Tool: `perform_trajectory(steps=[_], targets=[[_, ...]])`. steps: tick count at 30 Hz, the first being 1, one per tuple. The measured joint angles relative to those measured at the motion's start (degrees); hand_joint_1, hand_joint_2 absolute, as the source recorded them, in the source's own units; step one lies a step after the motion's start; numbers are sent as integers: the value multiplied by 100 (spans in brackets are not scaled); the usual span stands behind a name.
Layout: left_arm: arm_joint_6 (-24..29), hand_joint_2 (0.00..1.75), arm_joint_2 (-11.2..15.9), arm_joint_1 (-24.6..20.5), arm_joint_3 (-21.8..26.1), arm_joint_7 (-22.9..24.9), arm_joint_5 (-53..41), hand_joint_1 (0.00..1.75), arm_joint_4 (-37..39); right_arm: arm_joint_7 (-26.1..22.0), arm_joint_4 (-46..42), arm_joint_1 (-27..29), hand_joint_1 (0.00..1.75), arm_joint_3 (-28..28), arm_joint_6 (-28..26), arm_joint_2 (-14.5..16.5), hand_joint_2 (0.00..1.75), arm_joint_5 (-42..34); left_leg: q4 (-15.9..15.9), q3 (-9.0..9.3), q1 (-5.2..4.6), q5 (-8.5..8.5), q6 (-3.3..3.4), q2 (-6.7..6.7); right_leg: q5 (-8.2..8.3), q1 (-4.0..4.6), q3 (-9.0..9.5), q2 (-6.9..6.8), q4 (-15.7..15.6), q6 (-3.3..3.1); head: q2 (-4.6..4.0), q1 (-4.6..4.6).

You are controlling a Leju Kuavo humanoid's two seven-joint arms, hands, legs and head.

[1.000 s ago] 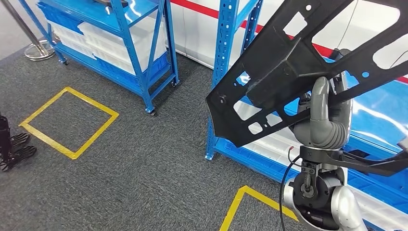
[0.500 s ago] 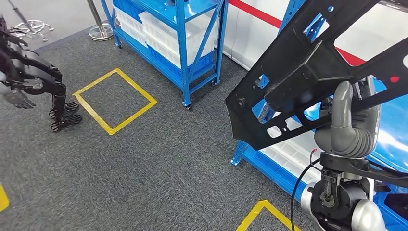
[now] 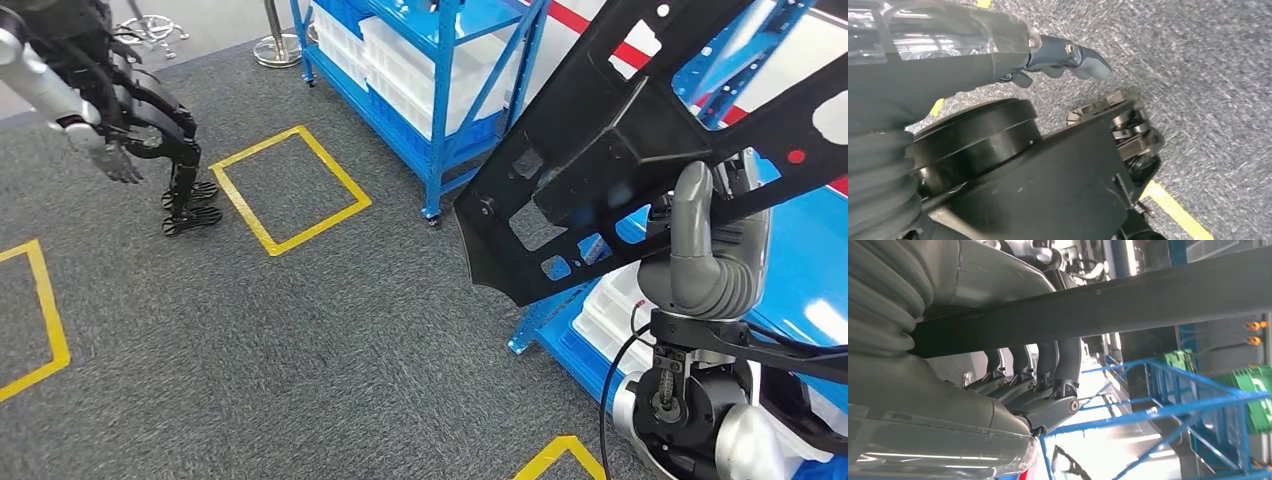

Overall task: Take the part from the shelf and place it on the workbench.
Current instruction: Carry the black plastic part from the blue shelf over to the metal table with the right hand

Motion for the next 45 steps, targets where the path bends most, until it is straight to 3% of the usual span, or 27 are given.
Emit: perform_trajectory(steps=[1, 3, 5, 7, 8, 9, 10, 12, 14, 16, 18, 20, 22, 23, 25, 26, 28, 29, 31, 33, 36, 38, 39, 40, 42, 44, 45], targets=[[0, 175, 1, 2, 0, 3, 2, 0, 0, -5, 1, -2, 175, 5, 1, 4, 175, 1, -9, -10, 4, 14, 38, -67, -27, -15, 4, 1, 11, 32, 0, 9], [0, 175, 2, -4, 0, 4, 4, 0, 0, -9, -1, 2, 175, 20, 1, 10, 175, 4, -27, -16, 17, 48, 110, -227, -241, -47, -82, 222, 256, 82, 0, 45], [0, 175, -5, -15, 0, 3, 5, 0, -1, -11, -1, 22, 175, 38, -1, 12, 175, 6, -30, -25, 6, 71, 159, -392, -638, -60, -372, 529, 946, 97, 0, 115], [-1, 175, -13, -16, 0, 3, 5, 0, -1, -11, 1, 51, 175, 56, -1, 12, 175, 4, -28, -34, -27, 89, 191, -577, -861, -55, -680, 631, 1597, 77, 0, 167], [-2, 175, -13, -11, 0, 3, 5, 0, -1, -11, 1, 60, 175, 65, -1, 12, 175, 4, -27, -36, -42, 97, 201, -673, -803, -50, -722, 651, 1654, 54, 0, 185], [-2, 175, -13, -8, 0, 3, 5, 0, -1, -11, 1, 63, 175, 73, -1, 12, 175, 4, -27, -32, -54, 105, 208, -770, -635, -44, -662, 677, 1489, 23, 0, 200], [-2, 175, -13, -6, 0, 3, 5, 0, -1, -11, 1, 62, 175, 78, -1, 12, 175, 5, -26, -23, -61, 113, 208, -863, -397, -37, -511, 741, 1134, -14, 0, 214], [-2, 175, -18, -10, 0, 3, 6, 0, -1, -11, -1, 60, 175, 81, -1, 12, 175, 6, -21, -22, -64, 133, 184, -1030, -65, -32, -192, 1010, 417, -85, 0, 213], [-2, 175, -27, -12, 0, 3, 7, 0, -1, -13, -2, 54, 175, 85, -1, 12, 175, 7, -20, -75, -40, 176, 120, -1167, -12, -22, -70, 1156, 112, -123, 0, 214], [-6, 175, -29, 0, 0, -7, 7, 0, 0, -13, -2, 35, 175, 92, 0, 13, 175, 10, -21, -138, -12, 216, 48, -1263, 22, -17, -54, 1030, 22, -151, 0, 222], [-9, 175, -22, 11, 0, -26, 8, 0, 1, -10, 0, -1, 175, 107, 1, 15, 175, 22, 151, -249, -39, 85, -2, -966, 92, -23, -19, 871, -85, -187, 0, 174], [-9, 175, -19, 4, 0, -39, 10, 0, 0, -7, 5, -32, 175, 124, 2, 18, 175, 45, 730, -528, -41, -269, -54, -574, 128, -14, -7, 701, -138, -207, 0, 96], [-13, 175, -22, -3, -1, -44, 13, 0, -1, -4, 20, -52, 175, 149, 2, 27, 175, 69, 1360, -812, 23, -536, -120, -511, 125, -10, -17, 513, -133, -208, 0, 44], [-15, 175, -23, -1, -2, -45, 17, 0, -1, -3, 32, -67, 175, 170, 2, 36, 175, 81, 1454, -837, 56, -532, -154, -501, 118, -15, -18, 423, -128, -200, 0, 30], [-19, 175, -20, 2, -2, -44, 25, 0, -1, -5, 57, -116, 175, 227, 2, 63, 175, 97, 1014, -550, 108, -260, -219, -392, 90, -35, -18, 265, -95, -156, 0, 5], [-21, 175, -19, 0, -2, -42, 27, 0, -1, -16, 72, -143, 175, 257, 2, 79, 175, 100, 633, -326, 108, -137, -243, -227, 64, -38, -20, 199, -65, -118, 0, -7], [-26, 175, -24, -4, -1, -39, 28, 0, -2, -61, 104, -195, 175, 324, 2, 114, 175, 76, 99, -34, 86, -4, -194, 40, 11, -31, -24, 95, 5, -34, 0, -19], [-28, 175, -26, -4, -1, -38, 34, 0, -2, -96, 122, -213, 175, 358, 2, 128, 175, 51, 30, -11, 59, -23, -140, 90, -2, -26, -22, 55, 20, -3, 0, -9], [-33, 175, -23, 0, 0, -40, 62, 0, -2, -166, 167, -248, 175, 431, 2, 162, 175, -4, 21, -31, 37, -3, -27, -23, -15, -43, -9, -25, 15, 43, 0, 19], [-49, 175, -10, -6, 0, -52, 107, 0, -1, -241, 232, -303, 175, 513, 3, 209, 175, -60, 5, -33, 39, 20, 44, -152, -160, -79, -49, 128, 155, 87, 0, 50], [-94, 175, 8, -23, 0, -70, 160, 0, -1, -372, 365, -389, 175, 656, 3, 271, 175, -151, -2, -43, 21, 49, 122, -345, -710, -90, -472, 564, 1144, 85, 0, 145], [-128, 175, 16, -24, 0, -75, 178, 0, -1, -443, 472, -433, 175, 754, 3, 318, 175, -205, 0, -55, -21, 65, 153, -496, -843, -75, -738, 637, 1668, 37, 0, 204], [-140, 175, 20, -22, 0, -77, 181, 0, -1, -462, 517, -454, 175, 797, 4, 340, 175, -221, 1, -56, -40, 73, 162, -582, -735, -63, -735, 657, 1626, -5, 0, 219], [-147, 175, 25, -20, 0, -79, 182, 0, -1, -475, 553, -476, 175, 835, 3, 359, 175, -230, 1, -52, -54, 81, 168, -670, -528, -44, -630, 705, 1363, -55, 0, 226], [-152, 175, 28, -25, 0, -83, 184, 0, -1, -486, 602, -528, 175, 898, 3, 389, 175, -236, 1, -60, -57, 104, 155, -834, -122, -12, -308, 1004, 605, -158, 0, 212], [-155, 175, 23, -33, 0, -88, 187, 0, -2, -497, 636, -567, 175, 948, 2, 409, 175, -238, 2, -114, -24, 149, 100, -982, 8, 13, -131, 1219, 176, -214, 0, 207], [-157, 175, 19, -34, 0, -90, 188, 0, -2, -503, 654, -581, 175, 970, 2, 418, 175, -240, -3, -148, -7, 181, 58, -1058, -4, 22, -114, 1200, 131, -228, 0, 213]])
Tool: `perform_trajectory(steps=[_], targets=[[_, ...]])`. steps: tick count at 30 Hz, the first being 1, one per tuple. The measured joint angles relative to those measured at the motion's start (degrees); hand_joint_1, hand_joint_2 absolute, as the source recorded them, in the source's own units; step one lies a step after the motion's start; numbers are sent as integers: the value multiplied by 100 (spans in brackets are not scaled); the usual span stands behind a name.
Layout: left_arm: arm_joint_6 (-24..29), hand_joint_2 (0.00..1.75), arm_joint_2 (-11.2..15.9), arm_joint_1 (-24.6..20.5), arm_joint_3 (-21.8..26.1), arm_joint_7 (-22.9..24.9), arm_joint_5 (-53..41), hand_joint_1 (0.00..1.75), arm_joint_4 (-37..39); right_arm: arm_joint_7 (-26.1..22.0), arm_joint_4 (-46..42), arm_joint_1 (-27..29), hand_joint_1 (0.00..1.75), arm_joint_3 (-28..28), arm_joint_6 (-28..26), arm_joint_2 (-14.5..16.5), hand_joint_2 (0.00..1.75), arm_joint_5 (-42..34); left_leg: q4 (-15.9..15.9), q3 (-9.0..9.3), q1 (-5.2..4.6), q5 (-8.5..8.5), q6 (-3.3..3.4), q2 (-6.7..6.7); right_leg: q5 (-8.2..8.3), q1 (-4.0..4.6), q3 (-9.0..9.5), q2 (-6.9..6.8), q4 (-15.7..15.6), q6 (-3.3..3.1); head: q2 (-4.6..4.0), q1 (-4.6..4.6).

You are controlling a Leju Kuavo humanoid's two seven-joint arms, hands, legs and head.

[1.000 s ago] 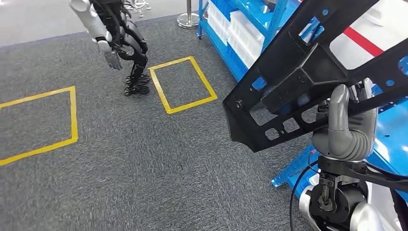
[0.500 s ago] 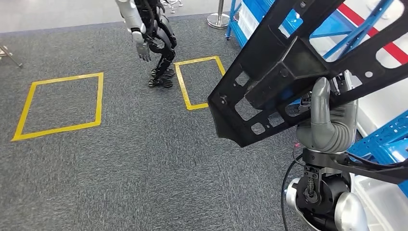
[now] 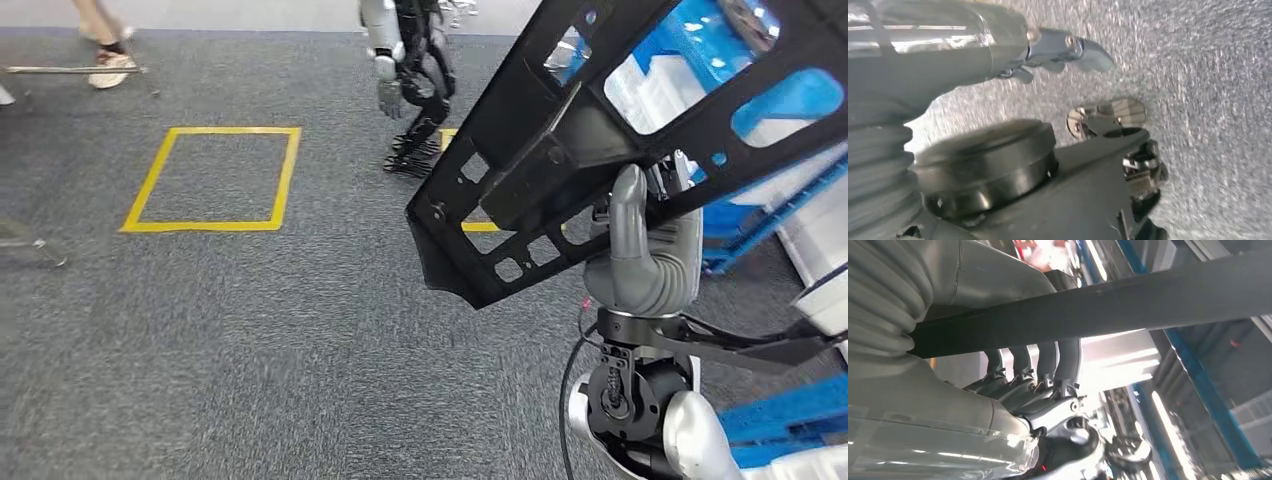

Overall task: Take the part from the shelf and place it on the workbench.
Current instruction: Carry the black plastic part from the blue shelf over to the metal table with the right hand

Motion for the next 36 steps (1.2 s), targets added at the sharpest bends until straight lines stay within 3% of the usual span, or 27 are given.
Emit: perform_trajectory(steps=[1, 2, 4, 5, 6, 8, 9, 10, 12, 14, 15, 16, 17, 19, 21, 22, 23, 24, 25, 26, 28, 30, 32, 33, 34, 36], targets=[[-1, 175, -2, 5, 0, -3, 1, 0, -1, -9, 17, -18, 175, 21, 1, 11, 175, -5, -13, -25, 12, 30, -42, -76, 10, 10, 13, -93, -51, -8, 0, 19], [-1, 175, 2, 11, 0, -7, 1, 0, 0, -18, 36, -38, 175, 42, 1, 27, 175, -13, -7, -47, 4, 30, -70, -26, 33, 6, 35, -188, -110, -16, 0, 25], [2, 175, 19, 15, 0, -18, 1, 0, 2, -44, 68, -63, 175, 77, 2, 60, 175, -43, 217, -175, -23, -143, -127, 296, 96, -9, 90, -378, -237, -32, 0, -37], [3, 175, 28, 13, 0, -22, -3, 0, 3, -55, 84, -64, 175, 93, 2, 70, 175, -57, 497, -308, -21, -316, -152, 489, 115, -10, 109, -474, -273, -37, 0, -82], [3, 175, 34, 11, 0, -26, -13, 0, 4, -64, 99, -56, 175, 107, 1, 73, 175, -68, 845, -477, -2, -499, -189, 572, 118, -8, 114, -570, -283, -44, 0, -128], [13, 175, 36, 17, -1, -27, -58, 0, 4, -72, 131, -22, 175, 133, 0, 73, 175, -72, 1387, -729, 53, -683, -255, 572, 108, -11, 113, -758, -276, -33, 0, -183], [30, 175, 37, 25, -1, -27, -87, 0, 4, -72, 142, 8, 175, 142, -1, 73, 175, -73, 1389, -716, 78, -626, -286, 578, 96, -16, 114, -849, -268, -16, 0, -199], [54, 175, 38, 31, -2, -26, -115, 0, 4, -70, 149, 43, 175, 147, -1, 70, 175, -79, 1170, -584, 98, -478, -312, 617, 79, -25, 117, -930, -253, 8, 0, -210], [106, 175, 34, 35, -2, -26, -156, 0, 2, -62, 147, 104, 175, 147, -1, 64, 175, -110, 437, -158, 97, -181, -327, 900, 22, -31, 118, -1062, -197, 81, 0, -229], [134, 175, 21, 34, -2, -26, -176, 0, 1, -45, 138, 142, 175, 140, -1, 50, 175, -144, 37, 57, 59, -103, -245, 1142, -32, -15, 120, -1141, -140, 150, 0, -230], [139, 175, 15, 35, -2, -26, -180, 0, 1, -39, 134, 157, 175, 136, -1, 43, 175, -154, 23, 55, 34, -127, -182, 1162, -45, -9, 125, -1176, -133, 175, 0, -224], [142, 175, 13, 35, -2, -26, -181, 0, 2, -35, 133, 169, 175, 131, -1, 38, 175, -163, 12, 45, 29, -118, -125, 1091, -55, -18, 141, -1222, -131, 199, 0, -210], [142, 175, 10, 33, -2, -27, -182, 0, 2, -35, 131, 177, 175, 122, -1, 36, 175, -170, 7, 44, 30, -114, -80, 1020, -80, -35, 152, -1227, -128, 233, 0, -198], [145, 175, 5, 25, -2, -27, -184, 0, 2, -35, 123, 195, 175, 107, -1, 21, 175, -177, -6, 52, 41, -94, -10, 852, -273, -67, 79, -1004, 92, 291, 0, -169], [149, 175, -7, 10, -2, -27, -185, 0, 2, -35, 113, 234, 175, 95, -2, -5, 175, -177, -9, 55, 40, -79, 43, 671, -653, -75, -218, -670, 773, 300, 0, -114], [150, 175, -14, 4, -2, -27, -185, 0, 2, -35, 111, 259, 175, 90, -3, -15, 175, -178, -8, 54, 30, -72, 66, 568, -820, -70, -417, -593, 1185, 288, 0, -85], [149, 175, -22, 3, -2, -27, -185, 0, 2, -35, 111, 279, 175, 87, -4, -27, 175, -178, -8, 54, 17, -66, 80, 460, -895, -66, -571, -562, 1480, 270, 0, -60], [149, 175, -27, 5, -2, -27, -185, 0, 2, -35, 113, 293, 175, 85, -4, -35, 175, -179, -7, 57, 4, -59, 89, 348, -850, -62, -643, -545, 1579, 244, 0, -36], [148, 175, -29, 9, -2, -27, -185, 0, 2, -35, 113, 298, 175, 81, -5, -40, 175, -179, -7, 61, -7, -52, 95, 239, -690, -57, -610, -521, 1449, 208, 0, -14], [149, 175, -30, 12, -2, -27, -185, 0, 2, -35, 111, 298, 175, 77, -5, -44, 175, -179, -7, 67, -14, -46, 96, 137, -456, -52, -485, -469, 1123, 165, 0, 3], [150, 175, -37, 11, -2, -27, -185, 0, 2, -35, 107, 295, 175, 68, -5, -47, 175, -179, -2, 60, -17, -24, 76, -44, -89, -50, -178, -212, 366, 82, 0, 14], [151, 175, -49, 15, -2, -27, -186, 0, 2, -35, 100, 289, 175, 66, -4, -54, 175, -180, -1, 16, 5, 11, 21, -184, -1, -44, -32, -49, 9, 52, 0, 12], [160, 175, -53, 29, -3, -27, -187, 0, 2, -36, 94, 273, 175, 67, -3, -58, 175, -187, -15, -26, 28, 48, -48, -300, 25, -41, -8, -152, -63, 46, 0, 15], [172, 175, -52, 37, -3, -27, -187, 0, 2, -38, 93, 261, 175, 70, -2, -58, 175, -197, 3, -48, 9, 29, -74, -195, 57, -47, 11, -225, -116, 35, 0, 8], [186, 175, -48, 38, -4, -27, -187, 0, 3, -45, 91, 256, 175, 73, -2, -57, 175, -208, 90, -100, -12, -49, -98, 0, 93, -54, 30, -302, -174, 18, 0, -27], [207, 175, -44, 34, -4, -27, -191, 0, 3, -72, 90, 266, 175, 78, -1, -58, 175, -239, 601, -342, -26, -386, -138, 468, 138, -54, 52, -468, -245, -3, 0, -110]])
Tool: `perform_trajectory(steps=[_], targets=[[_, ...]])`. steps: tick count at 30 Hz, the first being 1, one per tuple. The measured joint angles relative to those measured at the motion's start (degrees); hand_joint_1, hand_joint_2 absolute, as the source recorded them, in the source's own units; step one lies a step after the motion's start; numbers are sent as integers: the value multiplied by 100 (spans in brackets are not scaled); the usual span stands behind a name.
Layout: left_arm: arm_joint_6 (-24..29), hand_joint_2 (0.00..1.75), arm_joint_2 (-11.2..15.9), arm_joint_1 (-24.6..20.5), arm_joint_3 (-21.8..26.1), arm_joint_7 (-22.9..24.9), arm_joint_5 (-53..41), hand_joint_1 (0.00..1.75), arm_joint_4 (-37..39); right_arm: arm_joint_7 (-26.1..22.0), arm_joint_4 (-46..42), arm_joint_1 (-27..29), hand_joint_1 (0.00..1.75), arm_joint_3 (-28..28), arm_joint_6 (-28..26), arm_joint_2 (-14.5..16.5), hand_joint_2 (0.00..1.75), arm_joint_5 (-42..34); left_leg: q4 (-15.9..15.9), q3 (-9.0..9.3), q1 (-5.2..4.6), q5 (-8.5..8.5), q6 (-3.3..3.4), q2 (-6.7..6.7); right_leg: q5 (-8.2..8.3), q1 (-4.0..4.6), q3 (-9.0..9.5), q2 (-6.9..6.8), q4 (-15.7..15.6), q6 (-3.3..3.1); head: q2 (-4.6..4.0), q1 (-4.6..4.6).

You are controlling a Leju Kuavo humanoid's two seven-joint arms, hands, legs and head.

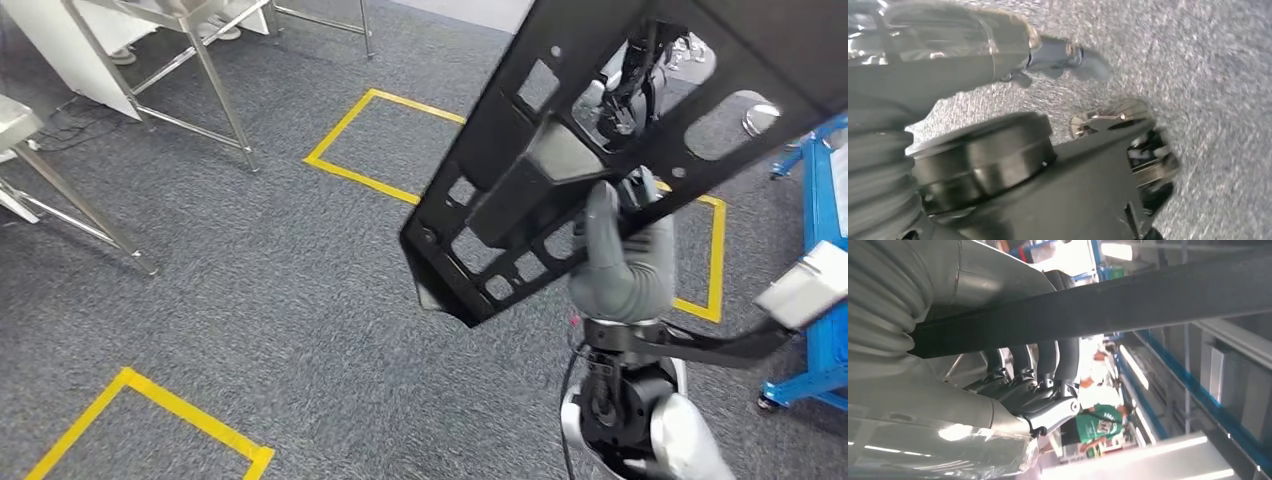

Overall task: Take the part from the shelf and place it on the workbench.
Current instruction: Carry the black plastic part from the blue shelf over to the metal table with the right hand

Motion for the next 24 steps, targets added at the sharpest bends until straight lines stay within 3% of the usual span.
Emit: perform_trajectory(steps=[2, 3, 4, 5, 7, 9, 10, 12, 14, 16, 17, 18, 19, 20, 22, 24], targets=[[8, 175, 0, -3, 0, 1, -4, 0, 1, -32, 1, 44, 175, 2, -1, -4, 175, -29, 684, -301, 60, -309, -54, 105, -4, 0, -3, -182, 3, 3, 0, -64], [13, 175, -1, 0, 0, 4, -5, 0, 1, -47, 2, 70, 175, 3, -1, -4, 175, -44, 846, -360, 89, -334, -82, 104, -15, -5, -3, -273, 12, 15, 0, -83], [16, 175, 0, 3, 0, 9, -5, 0, 1, -61, 2, 91, 175, 3, -2, -5, 175, -58, 786, -307, 113, -251, -111, 119, -30, -12, -2, -357, 26, 31, 0, -98], [18, 175, 2, 6, 0, 14, -5, 0, 1, -74, 2, 106, 175, 2, -2, -5, 175, -75, 523, -146, 130, -90, -138, 171, -50, -22, -1, -431, 48, 55, 0, -108], [3, 175, 1, 3, 0, 43, 2, 0, -1, -92, 1, 118, 175, -2, 12, -7, 175, -122, -208, 261, 115, 168, -159, 519, -113, -21, 0, -553, 118, 130, 0, -134], [-46, 175, -8, -1, -1, 103, 38, 0, -2, -111, 3, 125, 175, 4, 57, -9, 175, -194, -552, 427, 69, 213, -80, 777, -160, 11, 1, -641, 171, 196, 0, -143], [-78, 175, -14, -1, -2, 135, 61, 0, -2, -128, 8, 129, 175, 11, 85, -9, 175, -225, -552, 412, 51, 209, -17, 756, -168, 21, 5, -688, 178, 213, 0, -140], [-114, 175, -20, -4, -2, 172, 85, 0, -2, -171, 27, 135, 175, 26, 128, -8, 175, -257, -556, 397, 49, 224, 65, 590, -212, -2, 24, -725, 191, 251, 0, -106], [-121, 175, -25, -17, -2, 195, 81, 0, -2, -210, 41, 164, 175, 30, 142, -11, 175, -262, -565, 400, 63, 249, 129, 398, -444, -37, -71, -471, 474, 292, 0, -71], [-116, 175, -39, -34, -2, 212, 70, 0, -2, -237, 42, 233, 175, 27, 138, -27, 175, -279, -567, 397, 61, 268, 181, 204, -828, -48, -387, -165, 1196, 299, 0, -4], [-112, 175, -48, -39, -2, 219, 67, 0, -2, -244, 42, 271, 175, 25, 134, -39, 175, -292, -566, 395, 49, 276, 202, 100, -968, -46, -570, -112, 1574, 289, 0, 30], [-108, 175, -56, -39, -2, 224, 65, 0, -2, -247, 42, 305, 175, 23, 130, -48, 175, -305, -566, 394, 34, 285, 217, -9, -1007, -41, -699, -91, 1810, 270, 0, 61], [-104, 175, -63, -36, -2, 229, 65, 0, -2, -249, 41, 331, 175, 22, 127, -56, 175, -312, -566, 395, 17, 294, 229, -118, -927, -33, -738, -77, 1834, 238, 0, 88], [-102, 175, -68, -33, -2, 230, 66, 0, -2, -249, 40, 344, 175, 20, 125, -63, 175, -315, -566, 398, 1, 303, 236, -223, -744, -21, -673, -47, 1635, 193, 0, 111], [-101, 175, -85, -36, -2, 232, 66, 0, -2, -250, 33, 354, 175, 11, 125, -76, 175, -315, -566, 400, -23, 326, 233, -407, -321, 4, -365, 158, 889, 76, 0, 133], [-102, 175, -108, -39, -2, 228, 65, 0, -3, -253, 24, 363, 175, -1, 132, -85, 175, -314, -564, 373, -12, 357, 195, -558, -145, 21, -147, 357, 368, 11, 0, 118]])
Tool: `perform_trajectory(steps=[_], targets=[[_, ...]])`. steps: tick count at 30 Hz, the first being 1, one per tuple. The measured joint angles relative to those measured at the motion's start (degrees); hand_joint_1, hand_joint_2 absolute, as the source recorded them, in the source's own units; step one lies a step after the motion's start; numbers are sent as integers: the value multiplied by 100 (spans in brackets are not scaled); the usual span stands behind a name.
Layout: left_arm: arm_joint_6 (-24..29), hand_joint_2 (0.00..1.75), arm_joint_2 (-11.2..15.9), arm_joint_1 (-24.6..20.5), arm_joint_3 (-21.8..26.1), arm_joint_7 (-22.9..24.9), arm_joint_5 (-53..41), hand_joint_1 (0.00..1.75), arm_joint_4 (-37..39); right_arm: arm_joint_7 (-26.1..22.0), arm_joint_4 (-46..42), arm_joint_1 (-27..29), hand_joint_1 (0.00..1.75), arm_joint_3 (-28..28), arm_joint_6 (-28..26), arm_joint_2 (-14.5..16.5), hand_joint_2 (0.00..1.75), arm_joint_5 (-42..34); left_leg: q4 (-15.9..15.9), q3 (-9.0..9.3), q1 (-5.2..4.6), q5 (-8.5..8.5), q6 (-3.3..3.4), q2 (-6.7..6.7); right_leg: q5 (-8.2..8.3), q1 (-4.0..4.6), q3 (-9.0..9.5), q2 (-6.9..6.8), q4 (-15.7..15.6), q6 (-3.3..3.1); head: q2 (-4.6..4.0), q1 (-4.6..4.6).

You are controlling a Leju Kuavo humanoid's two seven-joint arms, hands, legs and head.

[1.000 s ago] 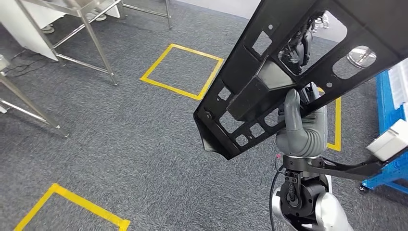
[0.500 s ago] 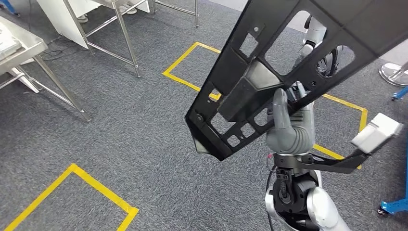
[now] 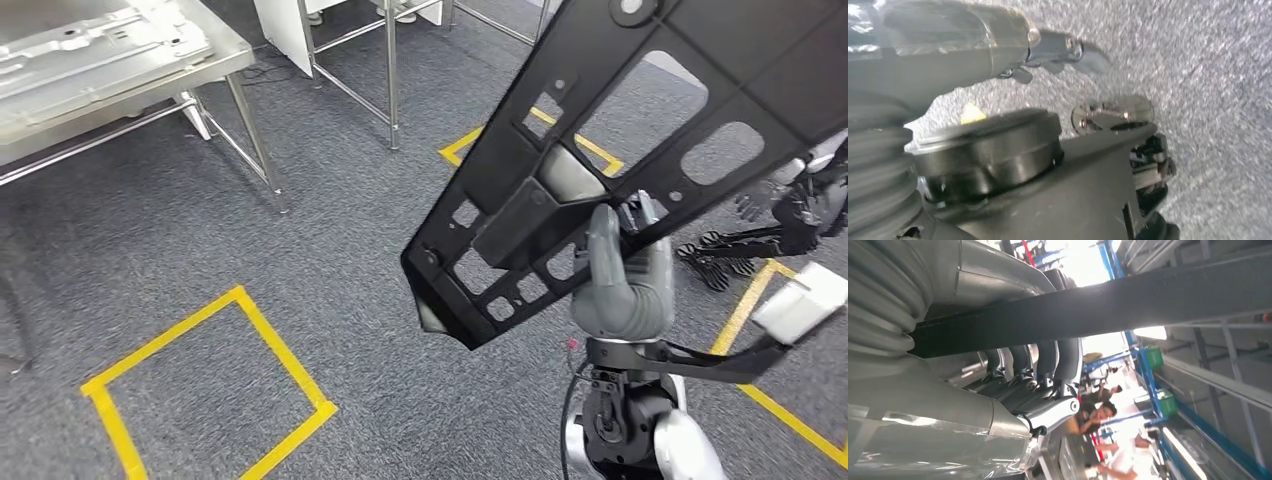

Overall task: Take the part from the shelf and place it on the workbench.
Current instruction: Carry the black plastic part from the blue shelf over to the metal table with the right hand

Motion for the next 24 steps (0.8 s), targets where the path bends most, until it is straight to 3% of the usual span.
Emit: perform_trajectory(steps=[2, 3, 5, 7, 9, 10, 11, 12, 13, 15, 16, 18, 20, 22, 24], targets=[[-4, 175, -16, 8, 0, -5, 0, 0, -1, -3, -4, 0, 175, -4, 16, -4, 175, 1, -12, -44, 36, 42, -68, -128, 14, 21, 42, -22, -118, -3, 0, 4], [-5, 175, -19, 15, 0, -8, 1, 0, -1, -2, -3, -8, 175, -2, 27, -5, 175, 1, -8, -62, 39, 44, -98, -96, 45, 17, 56, -93, -158, -1, 0, 16], [-7, 175, -15, 23, 0, -18, 13, 0, 1, 6, 1, -19, 175, 9, 54, -2, 175, 1, 183, -169, 10, -114, -155, 263, 117, -6, 89, -243, -267, -10, 0, -34], [-7, 175, -10, 16, 0, -38, 58, 0, 2, 22, 23, -30, 175, 28, 94, 19, 175, -13, 768, -441, 25, -481, -222, 630, 152, -19, 101, -404, -320, -24, 0, -128], [-13, 175, -1, 9, 0, -80, 144, 0, 2, 31, 103, -89, 175, 86, 179, 94, 175, -61, 1373, -702, 87, -723, -295, 658, 150, -27, 97, -579, -317, -21, 0, -180], [-22, 175, 10, 9, 0, -107, 195, 0, 2, 20, 174, -141, 175, 137, 239, 159, 175, -101, 1435, -710, 112, -697, -331, 658, 144, -35, 96, -662, -312, -11, 0, -197], [-34, 175, 27, 10, 0, -134, 244, 0, 2, -7, 262, -205, 175, 197, 306, 234, 175, -141, 1276, -606, 132, -574, -363, 680, 133, -44, 97, -741, -302, 6, 0, -211], [-52, 175, 47, 10, 0, -157, 285, 0, 2, -45, 358, -274, 175, 260, 364, 316, 175, -186, 916, -397, 144, -386, -391, 767, 116, -55, 100, -813, -284, 32, 0, -223], [-69, 175, 63, 8, 1, -177, 316, 0, 2, -86, 448, -339, 175, 318, 406, 398, 175, -221, 526, -181, 133, -256, -402, 928, 94, -56, 101, -877, -260, 68, 0, -238], [-98, 175, 88, 7, 2, -201, 351, 0, 1, -152, 618, -461, 175, 426, 459, 554, 175, -298, 16, 82, 104, -121, -336, 1206, 48, -38, 106, -978, -208, 144, 0, -250], [-108, 175, 96, 8, 2, -202, 359, 0, 1, -177, 695, -512, 175, 476, 478, 621, 175, -340, -37, 92, 83, -137, -277, 1252, 39, -26, 111, -1022, -201, 174, 0, -249], [-116, 175, 109, 13, 2, -185, 361, 0, 2, -221, 843, -587, 175, 562, 505, 728, 175, -433, -43, 67, 83, -108, -170, 1136, 24, -31, 125, -1104, -207, 218, 0, -233], [-117, 175, 121, 9, 2, -160, 361, 0, 2, -251, 960, -627, 175, 622, 512, 794, 175, -505, -53, 56, 98, -82, -101, 993, -137, -61, 65, -936, -37, 261, 0, -200], [-115, 175, 132, -3, 2, -147, 361, 0, 2, -270, 1038, -641, 175, 662, 513, 818, 175, -540, -57, 48, 100, -66, -53, 849, -505, -80, -198, -609, 589, 281, 0, -135], [-114, 175, 140, -10, 2, -142, 361, 0, 2, -290, 1115, -640, 175, 697, 516, 825, 175, -582, -56, 42, 77, -55, -23, 718, -776, -72, -544, -472, 1308, 263, 0, -74]])
